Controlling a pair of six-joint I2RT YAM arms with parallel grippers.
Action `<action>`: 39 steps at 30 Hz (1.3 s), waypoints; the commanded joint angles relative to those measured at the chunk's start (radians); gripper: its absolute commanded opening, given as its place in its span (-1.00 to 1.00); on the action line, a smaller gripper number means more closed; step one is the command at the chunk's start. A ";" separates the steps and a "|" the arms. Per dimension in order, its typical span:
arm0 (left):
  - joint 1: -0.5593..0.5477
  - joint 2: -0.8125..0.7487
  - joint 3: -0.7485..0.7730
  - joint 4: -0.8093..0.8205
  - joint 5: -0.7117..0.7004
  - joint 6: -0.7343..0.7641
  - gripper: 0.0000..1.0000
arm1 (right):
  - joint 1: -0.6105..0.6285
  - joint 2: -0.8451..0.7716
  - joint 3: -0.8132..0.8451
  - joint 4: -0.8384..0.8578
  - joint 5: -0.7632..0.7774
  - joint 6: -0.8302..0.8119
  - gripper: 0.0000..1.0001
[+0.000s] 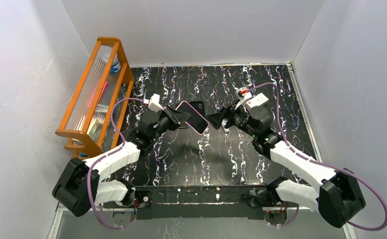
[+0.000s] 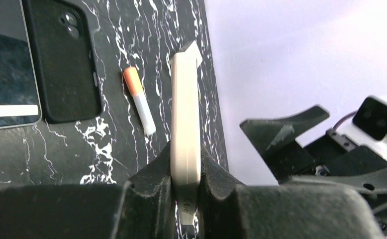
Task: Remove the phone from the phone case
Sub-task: Pick up the phone at the center of the board, then remove the phone case from the phone.
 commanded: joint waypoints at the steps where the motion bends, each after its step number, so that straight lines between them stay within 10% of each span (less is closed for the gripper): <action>1: 0.024 -0.008 0.047 0.121 -0.062 -0.049 -1.00 | -0.022 -0.065 -0.057 0.059 -0.022 0.167 0.84; 29: 0.050 -0.016 0.027 0.328 0.109 -0.307 -1.00 | -0.030 0.086 -0.183 0.601 -0.316 0.499 0.40; 39: 0.050 -0.015 0.017 0.345 0.121 -0.332 -1.00 | -0.030 0.134 -0.177 0.708 -0.343 0.517 -0.03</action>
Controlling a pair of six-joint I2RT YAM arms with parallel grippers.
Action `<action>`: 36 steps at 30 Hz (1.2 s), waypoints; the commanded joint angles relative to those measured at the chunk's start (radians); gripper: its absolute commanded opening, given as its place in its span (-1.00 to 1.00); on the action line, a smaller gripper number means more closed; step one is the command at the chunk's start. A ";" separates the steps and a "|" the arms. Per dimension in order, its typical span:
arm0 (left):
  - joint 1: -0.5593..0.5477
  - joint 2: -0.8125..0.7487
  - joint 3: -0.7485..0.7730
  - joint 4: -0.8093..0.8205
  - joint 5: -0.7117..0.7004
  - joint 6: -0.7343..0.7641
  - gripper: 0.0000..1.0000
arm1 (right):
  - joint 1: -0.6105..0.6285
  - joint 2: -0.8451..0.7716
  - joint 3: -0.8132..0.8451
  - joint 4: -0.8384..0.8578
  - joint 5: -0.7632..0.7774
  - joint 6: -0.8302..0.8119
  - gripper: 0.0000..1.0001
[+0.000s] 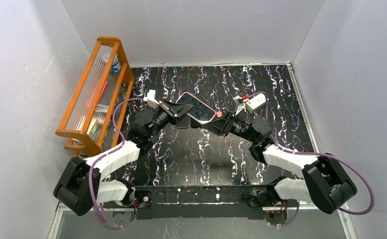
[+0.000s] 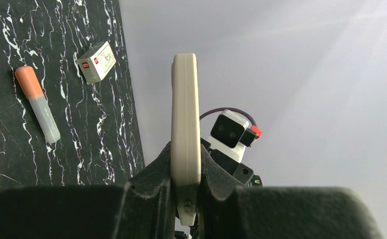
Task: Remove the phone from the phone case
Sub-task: Remove the phone case from the phone.
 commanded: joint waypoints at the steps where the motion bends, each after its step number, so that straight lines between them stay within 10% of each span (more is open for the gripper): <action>1: 0.004 -0.029 0.016 0.100 0.018 -0.029 -1.00 | -0.005 0.016 0.025 0.113 -0.033 -0.009 -0.11; 13: 0.004 -0.001 0.022 0.103 0.076 -0.059 -1.00 | -0.004 0.044 0.008 0.143 -0.060 -0.199 -0.97; 33: 0.104 0.079 0.087 0.101 0.337 -0.008 -1.00 | -0.004 0.125 0.132 -0.067 -0.136 -0.621 -0.97; 36: 0.164 0.096 0.106 0.090 0.415 0.025 -1.00 | -0.008 0.125 0.120 -0.099 -0.132 -0.607 -0.63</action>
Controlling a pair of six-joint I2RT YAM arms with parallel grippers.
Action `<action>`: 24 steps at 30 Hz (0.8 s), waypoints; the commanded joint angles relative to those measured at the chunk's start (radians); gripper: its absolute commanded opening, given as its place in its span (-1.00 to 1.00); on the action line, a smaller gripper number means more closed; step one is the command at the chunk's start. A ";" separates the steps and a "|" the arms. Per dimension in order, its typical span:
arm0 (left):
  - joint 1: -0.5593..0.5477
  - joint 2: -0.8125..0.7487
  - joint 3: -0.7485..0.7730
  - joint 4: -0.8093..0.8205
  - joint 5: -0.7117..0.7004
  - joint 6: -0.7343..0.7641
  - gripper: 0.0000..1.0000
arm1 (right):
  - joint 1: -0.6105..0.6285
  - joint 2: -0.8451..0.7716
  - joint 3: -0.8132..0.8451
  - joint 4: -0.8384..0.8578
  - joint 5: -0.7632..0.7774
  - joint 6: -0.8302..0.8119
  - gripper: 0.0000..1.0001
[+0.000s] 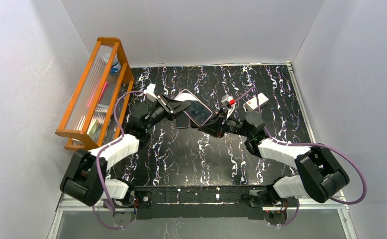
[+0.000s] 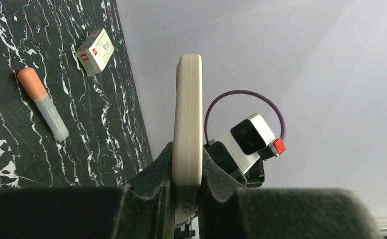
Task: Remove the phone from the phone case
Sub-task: Remove the phone case from the phone.
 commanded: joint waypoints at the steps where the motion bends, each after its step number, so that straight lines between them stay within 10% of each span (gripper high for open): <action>1: 0.069 0.014 0.072 0.020 0.219 0.027 -1.00 | -0.008 0.004 0.028 -0.059 0.024 -0.089 -0.46; 8: 0.157 0.032 0.154 -0.189 0.440 0.248 -1.00 | -0.047 -0.054 0.009 -0.174 -0.047 -0.143 0.33; 14: 0.168 -0.006 0.304 -0.666 0.486 0.635 -1.00 | -0.057 -0.092 0.049 -0.290 -0.115 -0.269 0.45; 24: 0.154 -0.037 0.301 -0.587 0.610 0.633 -1.00 | -0.055 -0.002 0.142 -0.305 -0.363 -0.361 0.39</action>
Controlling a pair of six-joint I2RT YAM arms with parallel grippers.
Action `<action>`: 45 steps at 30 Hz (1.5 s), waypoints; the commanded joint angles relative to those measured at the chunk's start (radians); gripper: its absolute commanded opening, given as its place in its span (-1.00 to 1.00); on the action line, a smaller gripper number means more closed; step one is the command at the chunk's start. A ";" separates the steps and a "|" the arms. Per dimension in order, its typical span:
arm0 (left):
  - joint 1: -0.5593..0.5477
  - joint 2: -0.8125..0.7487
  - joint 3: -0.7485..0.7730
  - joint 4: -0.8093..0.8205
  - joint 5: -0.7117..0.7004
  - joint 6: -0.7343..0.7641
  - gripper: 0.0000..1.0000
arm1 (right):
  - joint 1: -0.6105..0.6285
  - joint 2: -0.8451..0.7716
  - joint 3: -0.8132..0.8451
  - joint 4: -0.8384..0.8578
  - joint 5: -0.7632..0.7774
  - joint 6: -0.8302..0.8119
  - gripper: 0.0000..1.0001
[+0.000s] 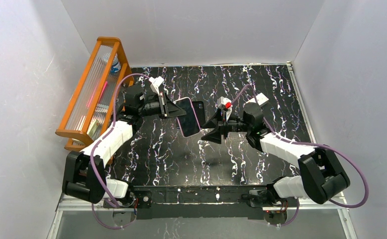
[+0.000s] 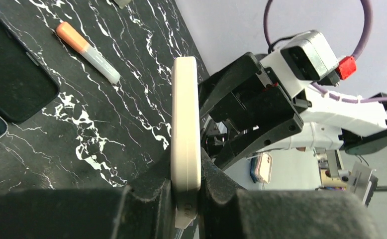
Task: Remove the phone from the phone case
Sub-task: Remove the phone case from the phone.
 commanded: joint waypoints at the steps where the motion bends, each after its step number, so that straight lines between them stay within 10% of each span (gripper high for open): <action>1: -0.018 -0.061 0.042 0.013 0.114 0.035 -1.00 | 0.000 0.027 0.062 0.019 -0.143 -0.068 0.38; 31: -0.080 -0.051 0.047 0.084 0.144 -0.051 -1.00 | 0.095 0.048 0.169 -0.170 -0.336 -0.392 -0.89; 45: -0.081 -0.096 0.029 0.145 0.142 0.010 -1.00 | 0.096 -0.005 0.148 -0.157 -0.289 -0.307 -0.03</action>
